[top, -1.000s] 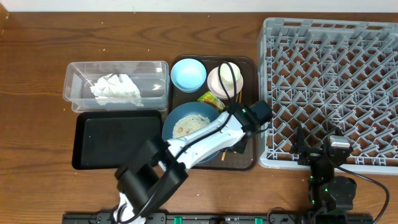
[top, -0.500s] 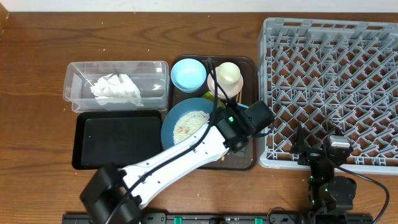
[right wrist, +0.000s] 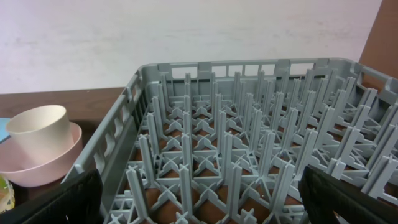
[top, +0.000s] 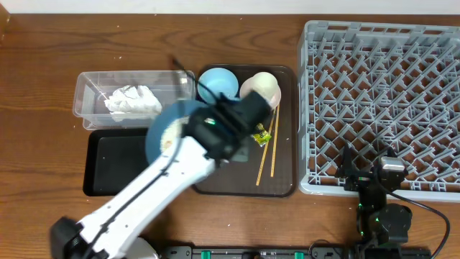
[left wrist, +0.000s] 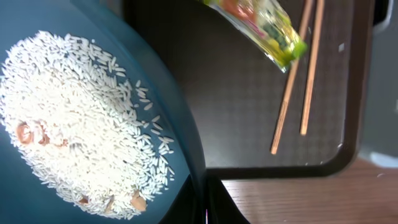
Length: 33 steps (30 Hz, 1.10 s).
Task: Sort waste into correct bins and load items into the dishwasher rack
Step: 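Lift the blue plate with the left gripper over the black tray, then tilt the blue plate with the left gripper to dump rice onto the black tray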
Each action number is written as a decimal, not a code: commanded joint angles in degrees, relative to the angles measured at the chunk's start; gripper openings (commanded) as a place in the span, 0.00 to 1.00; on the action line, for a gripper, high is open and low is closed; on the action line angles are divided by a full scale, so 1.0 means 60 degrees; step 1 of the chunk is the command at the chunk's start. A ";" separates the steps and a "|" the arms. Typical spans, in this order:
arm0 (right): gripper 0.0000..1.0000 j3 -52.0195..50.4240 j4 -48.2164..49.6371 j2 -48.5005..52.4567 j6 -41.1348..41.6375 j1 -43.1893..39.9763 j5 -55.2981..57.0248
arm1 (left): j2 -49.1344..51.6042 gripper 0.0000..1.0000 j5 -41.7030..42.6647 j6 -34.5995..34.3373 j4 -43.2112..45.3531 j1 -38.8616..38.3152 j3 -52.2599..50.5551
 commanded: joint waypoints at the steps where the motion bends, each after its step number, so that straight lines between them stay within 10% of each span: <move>1: 0.99 -0.0007 -0.0036 -0.0025 0.0022 -0.0098 0.0022 | -0.0627 0.06 0.0958 0.0463 -0.0102 0.0925 0.0007; 33: 0.99 -0.0007 -0.0036 -0.0025 0.0022 -0.0098 0.0022 | -0.1967 0.06 1.1173 0.6411 0.0463 1.0444 -0.1698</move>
